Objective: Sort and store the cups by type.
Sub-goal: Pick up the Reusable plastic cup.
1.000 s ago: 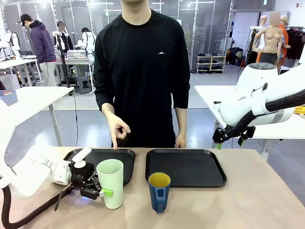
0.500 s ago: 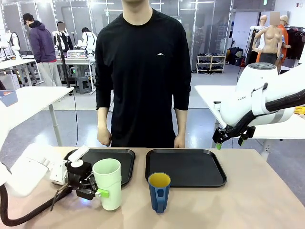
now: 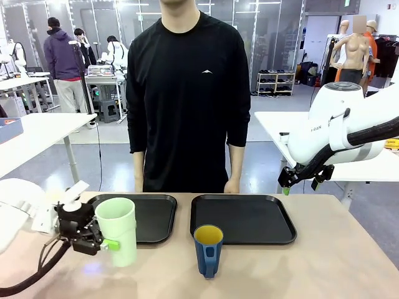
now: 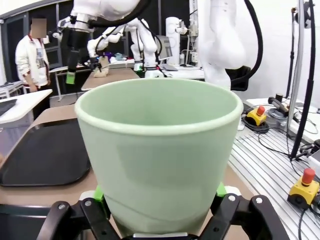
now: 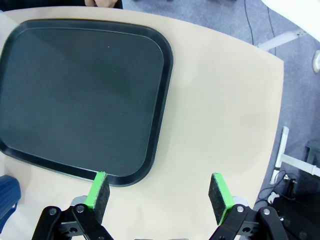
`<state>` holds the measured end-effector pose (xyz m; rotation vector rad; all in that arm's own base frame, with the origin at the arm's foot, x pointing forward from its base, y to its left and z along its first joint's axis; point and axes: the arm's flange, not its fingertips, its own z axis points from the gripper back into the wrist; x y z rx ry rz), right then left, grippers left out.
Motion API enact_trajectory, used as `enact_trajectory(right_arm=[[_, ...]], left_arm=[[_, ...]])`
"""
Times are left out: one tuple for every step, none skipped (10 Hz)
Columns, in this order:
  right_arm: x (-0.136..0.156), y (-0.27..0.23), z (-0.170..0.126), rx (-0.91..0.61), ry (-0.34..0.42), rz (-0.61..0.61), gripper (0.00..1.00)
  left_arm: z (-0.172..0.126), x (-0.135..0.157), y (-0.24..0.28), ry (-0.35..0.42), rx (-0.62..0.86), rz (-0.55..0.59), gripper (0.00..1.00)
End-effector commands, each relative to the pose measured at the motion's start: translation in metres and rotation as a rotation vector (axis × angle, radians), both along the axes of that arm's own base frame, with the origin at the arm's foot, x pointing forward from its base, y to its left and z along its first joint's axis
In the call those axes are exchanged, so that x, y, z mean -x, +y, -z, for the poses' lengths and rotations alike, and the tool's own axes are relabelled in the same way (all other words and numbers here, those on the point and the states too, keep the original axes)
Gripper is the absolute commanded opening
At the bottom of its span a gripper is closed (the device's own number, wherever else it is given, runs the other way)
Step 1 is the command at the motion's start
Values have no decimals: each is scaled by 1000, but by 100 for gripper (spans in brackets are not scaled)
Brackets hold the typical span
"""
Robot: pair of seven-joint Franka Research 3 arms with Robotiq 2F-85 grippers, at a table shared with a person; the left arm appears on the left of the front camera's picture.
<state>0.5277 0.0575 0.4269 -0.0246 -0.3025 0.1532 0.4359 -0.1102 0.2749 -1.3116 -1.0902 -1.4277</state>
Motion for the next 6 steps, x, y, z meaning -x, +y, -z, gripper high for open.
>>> enact_trajectory(right_arm=[[0,0,-1,0,-1,0,100],[0,0,-1,0,-1,0,100],[0,0,-1,0,-1,0,100],[0,0,-1,0,-1,0,100],[0,0,-1,0,-1,0,100],[0,0,-1,0,-1,0,100]], left_arm=[[6,8,7,-45,5,-50,72],[6,8,10,-45,3,-68,72],[5,6,11,-51,-7,-111,72],[6,7,13,-49,1,-116,72],[-7,-5,14,-19,-5,-54,72],[-7,-5,14,-19,-5,-54,72]])
